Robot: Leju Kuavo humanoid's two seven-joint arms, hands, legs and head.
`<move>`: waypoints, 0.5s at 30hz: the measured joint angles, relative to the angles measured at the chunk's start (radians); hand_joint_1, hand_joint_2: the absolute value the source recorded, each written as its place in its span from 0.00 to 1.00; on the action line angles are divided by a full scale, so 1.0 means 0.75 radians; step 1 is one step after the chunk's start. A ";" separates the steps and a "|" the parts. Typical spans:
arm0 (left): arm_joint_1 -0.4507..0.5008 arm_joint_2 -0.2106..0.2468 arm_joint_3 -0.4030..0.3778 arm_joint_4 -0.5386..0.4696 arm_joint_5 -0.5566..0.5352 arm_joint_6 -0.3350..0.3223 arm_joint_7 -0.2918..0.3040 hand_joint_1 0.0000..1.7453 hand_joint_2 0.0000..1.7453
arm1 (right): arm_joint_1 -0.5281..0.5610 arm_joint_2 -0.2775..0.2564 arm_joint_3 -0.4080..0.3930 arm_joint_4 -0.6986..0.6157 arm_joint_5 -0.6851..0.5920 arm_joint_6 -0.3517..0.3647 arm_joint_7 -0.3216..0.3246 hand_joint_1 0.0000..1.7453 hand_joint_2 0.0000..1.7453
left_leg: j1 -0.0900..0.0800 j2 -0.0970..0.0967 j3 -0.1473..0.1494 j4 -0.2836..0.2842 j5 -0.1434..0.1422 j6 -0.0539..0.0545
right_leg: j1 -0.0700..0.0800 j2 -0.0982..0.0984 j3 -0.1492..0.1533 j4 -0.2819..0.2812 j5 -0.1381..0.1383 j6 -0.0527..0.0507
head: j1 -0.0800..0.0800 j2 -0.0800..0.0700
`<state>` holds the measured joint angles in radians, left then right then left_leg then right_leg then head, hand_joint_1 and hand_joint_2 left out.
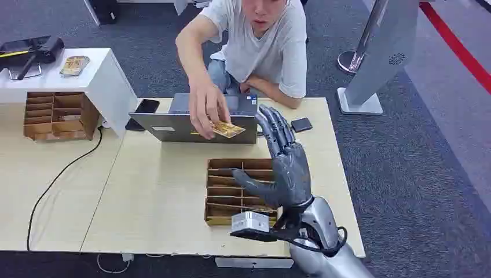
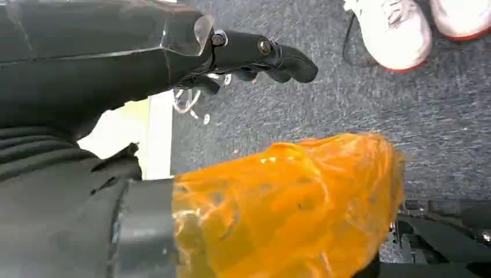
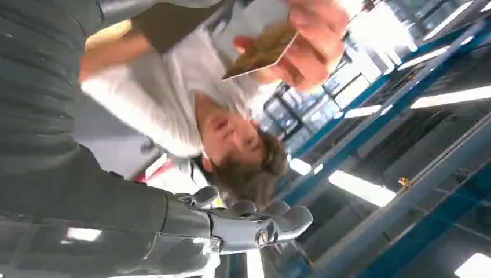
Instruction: Pass the card to the sensor for recognition and then transmit it.
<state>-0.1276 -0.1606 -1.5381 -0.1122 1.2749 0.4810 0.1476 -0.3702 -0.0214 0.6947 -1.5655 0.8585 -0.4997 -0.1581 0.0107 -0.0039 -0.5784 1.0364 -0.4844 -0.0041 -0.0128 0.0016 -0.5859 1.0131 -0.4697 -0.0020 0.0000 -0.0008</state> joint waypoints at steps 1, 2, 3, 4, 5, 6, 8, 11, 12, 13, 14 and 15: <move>0.000 0.002 -0.001 0.000 -0.013 -0.004 0.002 0.00 0.00 | -0.030 0.000 0.004 0.020 0.046 -0.005 0.028 0.00 1.00 | 0.000 0.000 0.000 0.000 0.000 0.000 | 0.000 0.000 0.000 0.000 0.000 0.000 | -0.001 0.000; 0.000 0.003 -0.001 0.000 -0.026 -0.008 0.004 0.00 0.00 | -0.061 0.000 0.006 0.046 0.095 -0.007 0.060 0.00 1.00 | 0.000 0.000 0.000 0.000 0.000 0.000 | 0.000 0.000 0.000 0.000 0.000 0.000 | 0.000 0.000; 0.000 0.004 -0.001 0.000 -0.037 -0.012 0.004 0.00 0.00 | -0.089 0.000 0.008 0.068 0.132 -0.007 0.085 0.00 1.00 | 0.000 0.000 0.000 0.000 0.000 0.000 | 0.000 0.000 0.000 0.000 0.000 0.000 | -0.001 0.000; 0.000 0.006 -0.002 0.000 -0.049 -0.014 0.004 0.00 0.00 | -0.117 0.001 0.009 0.092 0.166 -0.006 0.110 0.00 1.00 | 0.000 0.000 0.000 0.000 0.000 0.000 | 0.000 0.000 0.000 0.000 0.000 0.000 | 0.000 0.000; 0.000 0.008 -0.002 0.000 -0.061 -0.016 0.004 0.00 0.00 | -0.146 0.004 0.010 0.121 0.199 -0.004 0.135 0.00 1.00 | 0.000 0.000 0.000 0.000 0.000 0.000 | 0.000 0.000 0.000 0.000 0.000 0.000 | 0.000 0.000; 0.000 0.010 -0.002 0.000 -0.068 -0.019 0.004 0.00 0.00 | -0.172 0.007 0.011 0.142 0.220 -0.001 0.151 0.00 1.00 | 0.000 0.000 0.000 0.000 0.001 0.000 | 0.000 0.000 0.000 0.000 0.000 0.000 | 0.000 0.000; -0.001 0.013 -0.002 0.000 -0.077 -0.024 0.004 0.00 0.00 | -0.216 0.014 0.012 0.199 0.251 0.005 0.177 0.00 1.00 | 0.000 0.000 0.000 0.000 0.001 0.000 | 0.000 0.000 0.000 0.000 0.000 0.000 | 0.000 0.000; -0.001 0.016 -0.002 0.000 -0.082 -0.027 0.004 0.00 0.00 | -0.254 0.021 0.018 0.254 0.272 0.004 0.197 0.00 1.00 | 0.000 -0.001 0.000 0.000 0.001 0.000 | 0.000 0.000 0.000 0.000 0.000 0.000 | 0.000 0.000; -0.001 0.017 -0.002 0.000 -0.087 -0.027 0.004 0.00 0.00 | -0.264 0.024 0.019 0.271 0.284 0.004 0.207 0.00 1.00 | 0.000 -0.001 0.000 0.000 0.001 0.000 | 0.000 0.000 0.000 0.000 0.000 0.000 | 0.000 0.000; -0.001 0.018 -0.002 0.000 -0.093 -0.029 0.004 0.00 0.00 | -0.273 0.028 0.022 0.292 0.297 0.005 0.220 0.00 1.00 | 0.000 -0.001 0.000 0.000 0.001 0.000 | 0.000 0.000 0.000 0.000 0.000 0.000 | 0.000 0.000; -0.001 0.020 -0.002 0.000 -0.095 -0.031 0.004 0.00 0.00 | -0.280 0.030 0.023 0.311 0.305 0.005 0.228 0.00 1.00 | 0.000 -0.001 0.000 0.000 0.001 0.000 | 0.000 0.000 0.000 0.000 0.000 0.000 | 0.000 0.000; -0.001 0.020 -0.002 0.000 -0.095 -0.031 0.004 0.00 0.00 | -0.289 0.034 0.025 0.332 0.311 0.005 0.232 0.00 1.00 | 0.000 -0.001 0.000 0.000 0.000 0.000 | 0.000 0.000 0.000 0.000 0.000 0.000 | 0.000 0.000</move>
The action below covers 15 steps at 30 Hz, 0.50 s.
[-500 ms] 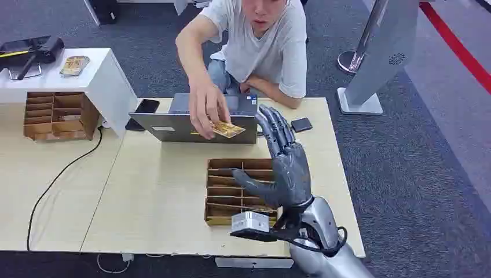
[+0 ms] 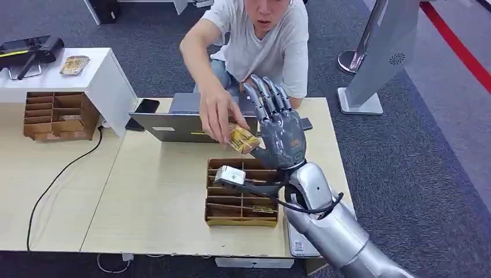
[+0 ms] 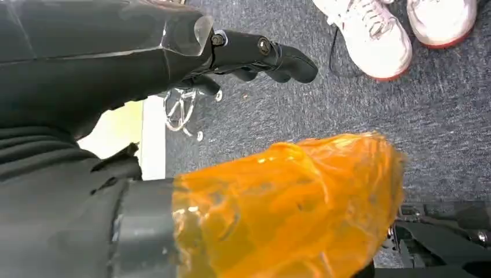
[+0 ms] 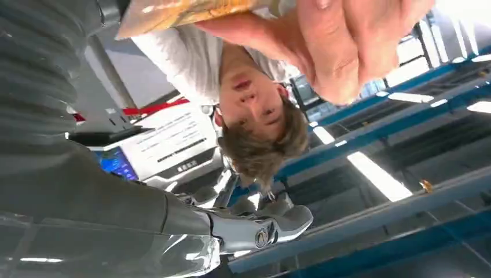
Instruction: Pass the card to the sensor for recognition and then transmit it.
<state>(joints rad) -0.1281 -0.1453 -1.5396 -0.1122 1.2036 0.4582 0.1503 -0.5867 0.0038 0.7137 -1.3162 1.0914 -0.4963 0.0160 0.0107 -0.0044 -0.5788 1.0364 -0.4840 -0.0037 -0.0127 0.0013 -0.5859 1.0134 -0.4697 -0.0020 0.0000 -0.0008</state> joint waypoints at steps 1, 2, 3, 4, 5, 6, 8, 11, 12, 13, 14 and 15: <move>0.000 0.001 0.000 0.000 0.000 0.000 -0.001 0.00 0.00 | -0.006 0.003 0.002 0.016 0.003 -0.001 0.004 0.00 1.00 | 0.000 0.000 0.000 0.000 0.000 0.000 | 0.000 0.000 0.000 0.000 0.000 0.000 | 0.000 0.000; 0.000 0.001 0.000 0.000 0.000 0.000 -0.001 0.00 0.00 | -0.010 0.006 0.002 0.030 0.005 -0.001 0.006 0.00 1.00 | 0.000 0.000 0.000 0.000 0.000 0.000 | 0.000 0.000 0.000 0.000 0.000 0.000 | 0.000 0.000; 0.000 0.001 0.000 0.000 0.000 0.000 -0.002 0.00 0.00 | -0.012 0.007 0.003 0.039 0.006 -0.003 0.006 0.00 1.00 | 0.000 0.000 0.000 0.000 0.000 0.000 | 0.000 0.000 0.000 0.000 0.000 0.000 | 0.000 0.000; 0.000 0.001 0.000 0.000 0.000 0.000 -0.003 0.00 0.00 | -0.013 0.009 0.003 0.046 0.007 -0.003 0.006 0.00 1.00 | 0.000 0.000 0.000 0.000 0.000 0.000 | 0.000 0.000 0.000 0.000 0.000 0.000 | 0.000 0.000; 0.000 0.001 0.000 0.000 0.000 -0.001 -0.003 0.00 0.00 | -0.014 0.010 0.003 0.054 0.007 -0.003 0.006 0.00 1.00 | 0.000 0.000 0.000 0.000 0.000 0.000 | 0.000 0.000 0.000 0.000 0.000 0.000 | 0.000 0.000; 0.000 0.001 0.000 0.000 0.000 0.000 -0.003 0.00 0.00 | -0.015 0.010 0.003 0.061 0.007 -0.004 0.006 0.00 1.00 | 0.000 0.000 0.000 0.000 0.000 0.000 | 0.000 0.000 0.000 0.000 0.000 0.000 | 0.000 0.000; 0.000 0.001 0.000 0.000 0.001 0.000 -0.003 0.00 0.00 | -0.017 0.013 0.003 0.074 0.007 -0.004 0.006 0.00 1.00 | 0.000 0.000 0.000 0.000 0.000 0.000 | 0.000 0.000 0.000 0.000 0.000 0.000 | 0.000 0.000; 0.000 0.001 0.000 0.000 0.000 -0.001 -0.003 0.00 0.00 | -0.018 0.015 0.004 0.087 0.008 -0.005 0.006 0.00 1.00 | 0.000 0.000 0.000 0.000 0.000 0.000 | 0.000 0.000 0.000 0.000 0.000 0.000 | 0.000 0.000; 0.000 0.001 0.000 0.000 0.000 0.000 -0.003 0.00 0.00 | -0.019 0.016 0.004 0.091 0.008 -0.005 0.006 0.00 1.00 | 0.000 0.000 0.000 0.000 0.000 0.000 | 0.000 0.000 0.000 0.000 0.000 0.000 | 0.000 0.000; 0.000 0.001 0.000 0.000 0.000 -0.001 -0.003 0.00 0.00 | -0.019 0.017 0.004 0.094 0.008 -0.005 0.006 0.00 1.00 | 0.000 0.000 0.000 0.000 0.000 0.000 | 0.000 0.000 0.000 0.000 0.000 0.000 | 0.000 0.000; 0.000 0.001 0.000 0.000 0.000 0.000 -0.003 0.00 0.00 | -0.020 0.017 0.004 0.097 0.008 -0.005 0.006 0.00 1.00 | 0.000 0.000 0.000 0.000 0.000 0.000 | 0.000 0.000 0.000 0.000 0.000 0.000 | 0.000 0.000; 0.000 0.001 0.000 0.000 0.000 -0.001 -0.003 0.00 0.00 | -0.020 0.017 0.004 0.100 0.008 -0.005 0.006 0.00 1.00 | 0.000 0.000 0.000 0.000 0.000 0.000 | 0.000 0.000 0.000 0.000 0.000 0.000 | 0.000 0.000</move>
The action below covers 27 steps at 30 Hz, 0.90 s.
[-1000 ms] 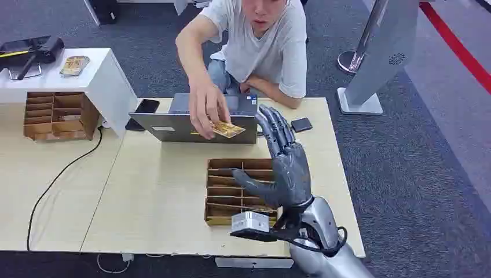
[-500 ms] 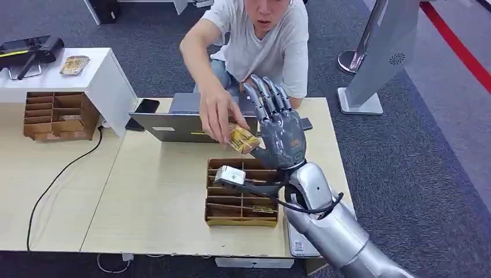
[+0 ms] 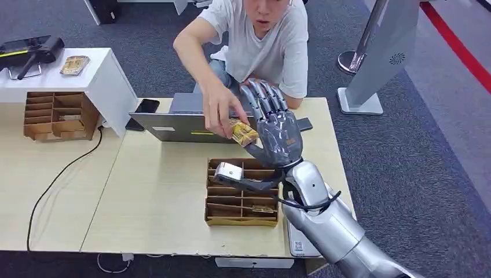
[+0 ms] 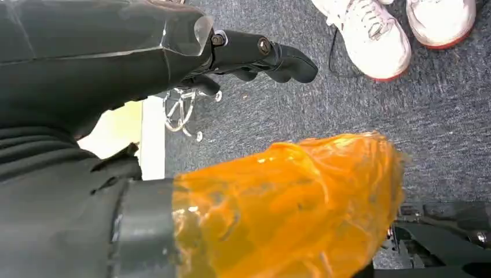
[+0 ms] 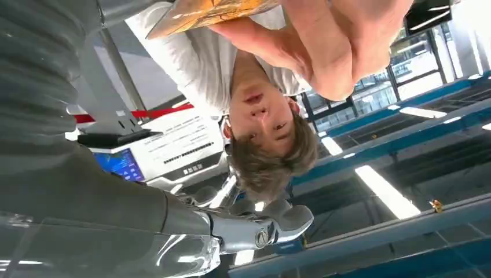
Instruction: Pass the card to the sensor for recognition and then transmit it.
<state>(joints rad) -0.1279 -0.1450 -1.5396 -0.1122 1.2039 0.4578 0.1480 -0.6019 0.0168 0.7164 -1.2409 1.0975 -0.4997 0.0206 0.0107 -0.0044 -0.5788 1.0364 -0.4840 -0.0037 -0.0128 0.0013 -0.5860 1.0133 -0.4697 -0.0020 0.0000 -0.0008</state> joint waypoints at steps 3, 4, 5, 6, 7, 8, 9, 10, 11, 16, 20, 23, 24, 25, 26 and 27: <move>0.000 0.000 0.000 0.000 0.001 0.001 -0.001 0.00 0.00 | -0.002 0.001 0.000 0.008 0.000 0.000 0.000 0.00 1.00 | 0.000 0.000 0.000 0.000 0.000 0.000 | 0.000 0.000 0.000 0.000 0.000 0.000 | -0.001 0.000; 0.000 0.000 0.000 0.000 0.001 0.000 -0.001 0.00 0.00 | -0.002 0.001 0.000 0.009 0.000 -0.001 0.000 0.00 1.00 | 0.000 0.000 0.000 0.000 0.000 0.000 | 0.000 0.000 0.000 0.000 0.000 0.000 | 0.000 0.000; 0.000 0.000 0.000 0.000 0.003 0.001 -0.001 0.00 0.00 | -0.002 0.001 0.000 0.011 0.000 -0.001 0.000 0.00 1.00 | 0.000 0.000 0.000 0.000 0.000 0.000 | 0.000 0.000 0.000 0.000 0.000 0.000 | 0.000 0.000; 0.000 0.000 0.000 0.000 0.003 0.001 -0.001 0.00 0.00 | -0.002 0.001 0.000 0.012 0.000 0.000 0.000 0.00 1.00 | 0.000 0.000 0.000 0.000 0.000 0.000 | 0.000 0.000 0.000 0.000 0.000 0.000 | 0.000 0.000; 0.000 0.000 0.000 0.000 0.005 0.001 -0.001 0.00 0.00 | -0.002 0.001 0.000 0.013 0.001 0.000 0.000 0.00 1.00 | 0.000 0.000 0.000 0.000 0.000 0.000 | 0.000 0.000 0.000 0.000 0.000 0.000 | 0.000 0.000; 0.000 0.000 0.000 0.000 0.007 0.001 -0.001 0.00 0.00 | -0.002 0.001 0.000 0.013 0.001 0.001 -0.001 0.00 1.00 | 0.000 0.000 0.000 0.000 0.000 0.000 | 0.000 0.000 0.000 0.000 0.000 0.000 | 0.000 0.000; 0.000 0.000 0.000 0.000 0.008 0.001 -0.001 0.00 0.00 | -0.002 0.002 0.000 0.013 0.000 0.001 -0.002 0.00 1.00 | 0.000 0.000 0.000 0.000 0.000 0.000 | 0.000 0.000 0.000 0.000 0.000 0.000 | -0.001 0.000; 0.000 0.000 0.000 0.000 0.011 0.001 -0.001 0.00 0.00 | -0.002 0.002 0.000 0.013 0.001 0.001 -0.003 0.00 1.00 | 0.000 0.000 0.000 0.000 0.000 0.000 | 0.000 0.000 0.000 0.000 0.000 0.000 | 0.000 0.000; 0.000 0.000 0.000 0.000 0.011 0.001 -0.001 0.00 0.00 | -0.002 0.002 0.000 0.013 0.000 0.001 -0.003 0.00 1.00 | 0.000 0.000 0.000 0.000 0.000 0.000 | 0.000 0.000 0.000 0.000 0.000 0.000 | 0.000 0.000; 0.000 0.000 0.000 0.000 0.019 0.004 -0.001 0.00 0.00 | -0.002 0.003 0.000 0.013 -0.007 0.001 -0.008 0.04 1.00 | 0.000 0.000 0.000 0.000 0.000 0.000 | 0.000 0.000 0.000 0.000 0.000 0.000 | 0.000 0.000; 0.000 0.000 0.000 0.000 0.023 0.005 -0.001 0.00 0.00 | -0.002 0.003 0.001 0.009 -0.016 0.002 -0.017 0.94 1.00 | 0.000 0.000 0.000 0.000 0.000 0.000 | 0.000 0.000 0.000 0.000 0.000 0.000 | 0.000 0.000; 0.000 0.000 0.000 0.000 0.025 0.005 -0.001 0.00 0.00 | -0.002 0.004 0.002 0.006 -0.025 0.004 -0.022 0.98 1.00 | 0.000 0.000 0.000 0.000 0.000 0.000 | 0.000 0.000 0.000 0.000 0.000 0.000 | 0.000 0.000; 0.000 0.000 0.000 0.000 0.026 0.005 -0.001 0.00 0.00 | -0.002 0.004 0.003 0.006 -0.026 0.005 -0.022 0.99 1.00 | 0.000 0.000 0.000 0.000 0.000 0.000 | 0.000 0.000 0.000 0.000 0.000 0.000 | 0.000 0.000; 0.000 0.000 0.000 0.000 0.026 0.005 -0.001 0.00 0.00 | -0.002 0.004 0.003 0.006 -0.026 0.005 -0.022 1.00 1.00 | 0.000 0.000 0.000 0.000 0.000 0.000 | 0.000 0.000 0.000 0.000 0.000 0.000 | -0.001 0.000; 0.000 0.000 0.000 0.000 0.026 0.005 -0.001 0.00 0.00 | -0.002 0.004 0.003 0.006 -0.027 0.005 -0.022 1.00 1.00 | 0.000 0.000 0.000 0.000 0.000 0.000 | 0.000 0.000 0.000 0.000 0.000 0.000 | 0.000 0.000; 0.000 0.000 0.000 0.000 0.026 0.005 -0.001 0.00 0.00 | -0.002 0.005 0.003 0.006 -0.027 0.005 -0.022 1.00 1.00 | 0.000 0.000 0.000 0.000 0.000 0.000 | 0.000 0.000 0.000 0.000 0.000 0.000 | 0.000 0.000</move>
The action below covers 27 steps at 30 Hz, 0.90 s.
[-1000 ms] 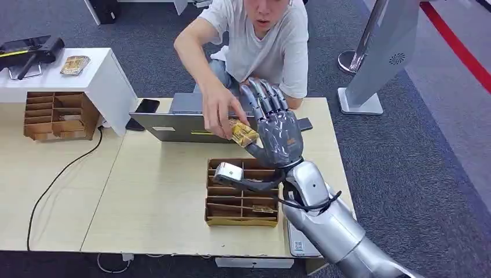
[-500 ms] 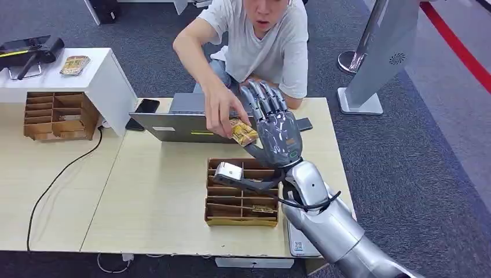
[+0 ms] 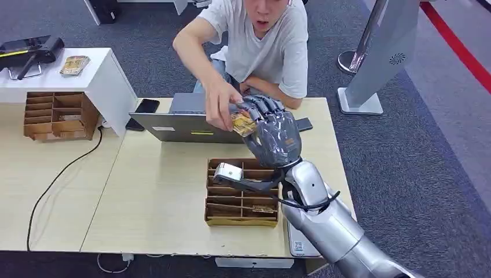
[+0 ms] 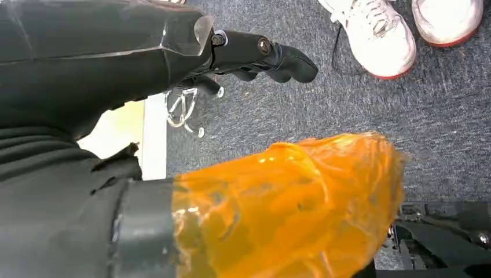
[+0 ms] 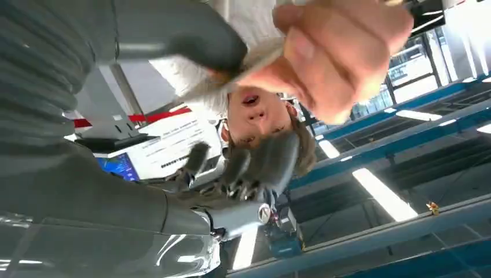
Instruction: Pass the card to the sensor for recognition and then transmit it.
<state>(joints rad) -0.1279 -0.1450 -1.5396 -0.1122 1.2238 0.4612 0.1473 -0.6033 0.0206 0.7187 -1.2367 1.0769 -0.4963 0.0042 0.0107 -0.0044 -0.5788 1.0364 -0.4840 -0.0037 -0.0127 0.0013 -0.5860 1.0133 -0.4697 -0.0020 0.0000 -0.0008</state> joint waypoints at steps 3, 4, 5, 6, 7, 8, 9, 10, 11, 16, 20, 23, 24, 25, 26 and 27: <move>0.000 0.000 0.000 0.000 0.003 0.000 0.000 0.00 0.00 | 0.000 0.002 0.001 0.000 -0.007 0.004 -0.005 1.00 1.00 | 0.000 0.000 0.000 0.000 0.000 0.000 | 0.000 0.000 0.000 0.000 0.000 0.000 | 0.000 0.000; 0.000 0.000 0.000 0.000 0.004 0.000 0.001 0.00 0.00 | 0.000 0.003 0.001 0.000 -0.010 0.006 -0.006 1.00 1.00 | 0.000 0.000 0.000 0.000 0.000 0.000 | 0.000 0.000 0.000 0.000 0.000 0.000 | 0.000 0.000; 0.000 0.000 0.000 0.000 0.006 0.000 0.000 0.00 0.00 | -0.001 0.004 0.002 0.000 -0.012 0.007 -0.006 1.00 1.00 | 0.000 0.000 0.000 0.000 0.000 0.000 | 0.000 0.000 0.000 0.000 0.000 0.000 | -0.001 0.000; 0.000 0.000 0.000 0.000 0.008 0.000 0.000 0.00 0.00 | -0.002 0.005 0.002 0.000 -0.013 0.009 -0.007 1.00 1.00 | 0.000 0.000 0.000 0.000 0.000 0.000 | 0.000 0.000 0.000 0.000 0.000 0.000 | 0.000 0.000; 0.000 0.000 0.000 0.000 0.009 0.000 0.001 0.00 0.00 | -0.003 0.006 0.003 0.000 -0.013 0.010 -0.007 1.00 1.00 | 0.000 0.000 0.000 0.000 0.000 0.000 | 0.000 0.000 0.000 0.000 0.000 0.000 | 0.000 0.000; 0.000 0.000 0.000 0.000 0.009 0.001 0.001 0.00 0.00 | -0.003 0.006 0.004 0.000 -0.014 0.010 -0.007 1.00 1.00 | 0.000 0.000 0.000 0.000 0.000 0.000 | 0.000 0.000 0.000 0.000 0.000 0.000 | 0.000 0.000; 0.000 0.000 0.000 0.000 0.010 0.000 0.000 0.00 0.00 | -0.003 0.006 0.004 0.000 -0.015 0.010 -0.007 1.00 1.00 | 0.000 0.000 0.000 0.000 0.000 0.000 | 0.000 0.000 0.000 0.000 0.000 0.000 | 0.000 0.000; 0.000 0.000 0.000 0.000 0.012 0.000 0.000 0.00 0.00 | -0.003 0.006 0.005 0.000 -0.016 0.011 -0.007 1.00 1.00 | 0.000 0.000 0.000 0.000 0.000 0.000 | 0.000 0.000 0.000 0.000 0.000 0.000 | 0.000 0.000; 0.000 0.000 0.000 0.000 0.012 0.001 0.000 0.00 0.00 | -0.003 0.006 0.005 0.000 -0.016 0.012 -0.007 1.00 1.00 | 0.000 0.000 0.000 0.000 0.000 0.000 | 0.000 0.000 0.000 0.000 0.000 0.000 | 0.000 0.000; 0.000 0.000 0.000 0.000 0.012 0.000 0.000 0.00 0.00 | -0.005 0.007 0.006 0.000 -0.016 0.013 -0.007 1.00 1.00 | 0.000 0.000 0.000 0.000 0.000 0.000 | 0.000 0.000 0.000 0.000 0.000 0.000 | 0.000 0.000; 0.000 0.000 0.000 0.000 0.012 0.001 0.001 0.00 0.00 | -0.005 0.007 0.006 0.000 -0.022 0.013 -0.007 1.00 1.00 | 0.000 0.000 0.000 0.000 0.000 0.000 | 0.000 0.000 0.000 0.000 0.000 0.000 | 0.000 0.000; 0.000 0.000 0.000 0.000 0.013 0.001 0.000 0.00 0.00 | -0.005 0.008 0.006 0.000 -0.026 0.013 -0.010 1.00 1.00 | 0.000 0.000 0.000 0.000 0.000 0.000 | 0.000 0.000 0.000 0.000 0.000 0.000 | 0.000 0.000; 0.000 0.000 0.000 0.000 0.015 0.001 0.000 0.00 0.00 | -0.005 0.009 0.006 0.000 -0.026 0.013 -0.010 1.00 1.00 | 0.000 0.000 0.000 0.000 0.000 0.000 | 0.000 0.000 0.000 0.000 0.000 0.000 | 0.000 0.000; 0.000 0.000 0.000 0.000 0.016 0.001 0.000 0.00 0.00 | -0.005 0.009 0.007 0.000 -0.026 0.013 -0.012 1.00 1.00 | 0.000 0.000 0.000 0.000 0.000 0.000 | 0.000 0.000 0.000 0.000 0.000 0.000 | 0.000 0.000; 0.000 0.000 0.000 0.000 0.016 0.001 0.000 0.00 0.00 | -0.005 0.009 0.007 0.000 -0.027 0.012 -0.014 1.00 1.00 | 0.000 0.000 0.000 0.000 0.000 0.000 | 0.000 0.000 0.000 0.000 0.000 0.000 | 0.000 0.000; 0.000 0.000 0.000 0.000 0.017 0.001 0.000 0.00 0.00 | -0.005 0.009 0.007 0.000 -0.028 0.012 -0.014 1.00 1.00 | 0.000 0.000 0.000 0.000 0.000 0.000 | 0.000 0.000 0.000 0.000 0.000 0.000 | 0.000 0.000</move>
<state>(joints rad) -0.1279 -0.1450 -1.5396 -0.1122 1.2368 0.4616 0.1472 -0.6068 0.0271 0.7237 -1.2367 1.0559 -0.4875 -0.0065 0.0107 -0.0044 -0.5788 1.0364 -0.4841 -0.0037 -0.0127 0.0013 -0.5860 1.0133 -0.4697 -0.0020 0.0000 -0.0008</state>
